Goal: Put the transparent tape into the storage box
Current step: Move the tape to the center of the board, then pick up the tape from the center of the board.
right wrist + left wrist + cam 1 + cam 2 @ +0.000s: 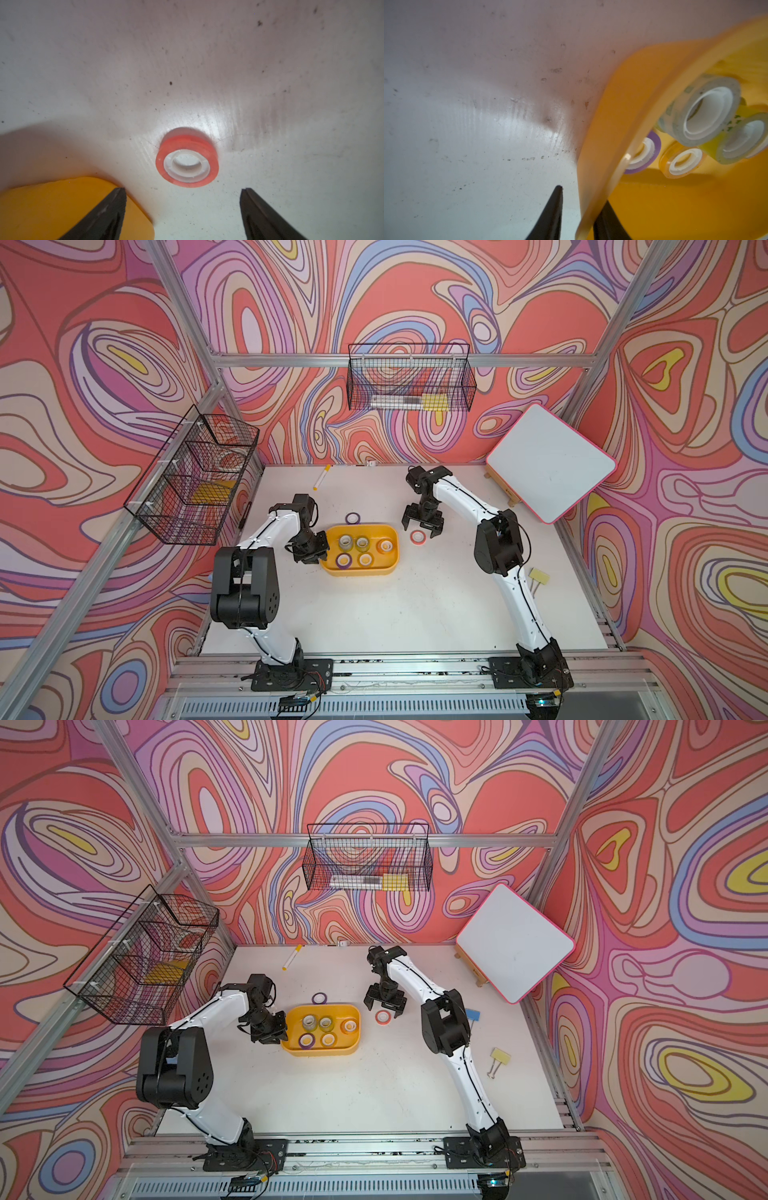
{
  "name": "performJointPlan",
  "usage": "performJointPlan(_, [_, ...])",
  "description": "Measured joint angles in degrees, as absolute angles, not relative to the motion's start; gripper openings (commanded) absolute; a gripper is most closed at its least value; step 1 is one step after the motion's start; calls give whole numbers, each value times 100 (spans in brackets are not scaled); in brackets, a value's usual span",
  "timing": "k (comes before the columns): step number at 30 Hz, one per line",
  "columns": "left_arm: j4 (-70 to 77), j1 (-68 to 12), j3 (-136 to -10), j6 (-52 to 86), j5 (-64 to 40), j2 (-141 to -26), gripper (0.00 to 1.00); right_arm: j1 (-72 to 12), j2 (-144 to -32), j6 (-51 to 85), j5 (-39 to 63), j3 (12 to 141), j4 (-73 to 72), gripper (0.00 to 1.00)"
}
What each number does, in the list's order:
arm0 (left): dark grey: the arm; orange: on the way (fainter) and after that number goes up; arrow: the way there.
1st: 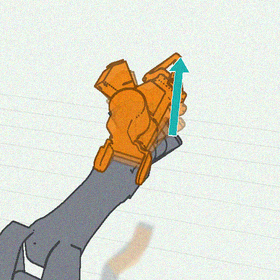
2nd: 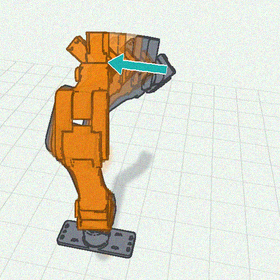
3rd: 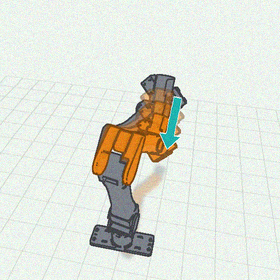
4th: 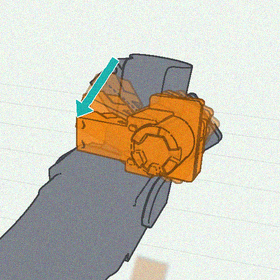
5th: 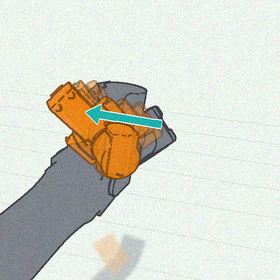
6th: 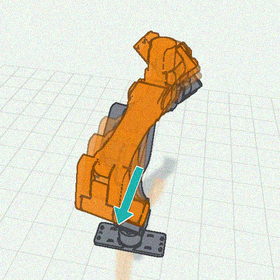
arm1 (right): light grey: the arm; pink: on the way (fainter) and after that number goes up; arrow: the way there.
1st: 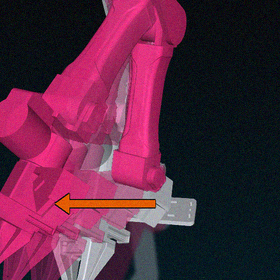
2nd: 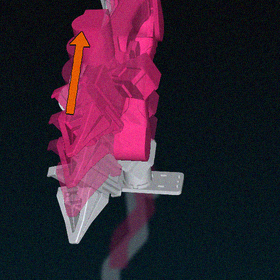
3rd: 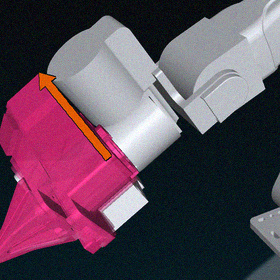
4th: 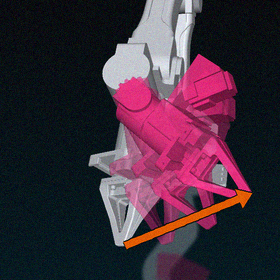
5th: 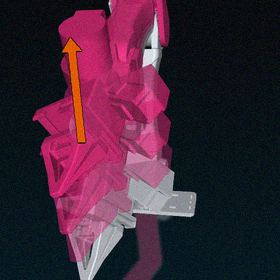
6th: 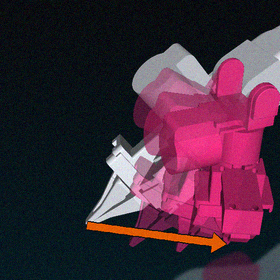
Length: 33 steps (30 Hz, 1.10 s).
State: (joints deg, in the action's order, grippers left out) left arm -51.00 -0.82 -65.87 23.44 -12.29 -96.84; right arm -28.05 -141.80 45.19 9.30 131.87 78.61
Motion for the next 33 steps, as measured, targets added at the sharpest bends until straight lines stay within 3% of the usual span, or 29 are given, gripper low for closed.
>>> performJointPlan(15, [-5100,-82,-6587,2338,-1225,-9684,30,-2805,-14403,4458,963,13327,7933,76])
performJointPlan(23, [-5100,-82,-6587,2338,-1223,-9684,30,-2805,-14564,4456,963,13314,7937,73])
performJointPlan(28, [-5100,-82,-6587,2338,-1208,-9684,30,-2805,-14586,4436,928,13310,8014,61])
performJointPlan(33, [-5098,-82,-6587,2338,-1203,-9684,30,-2805,-14595,4438,893,13303,8047,56])
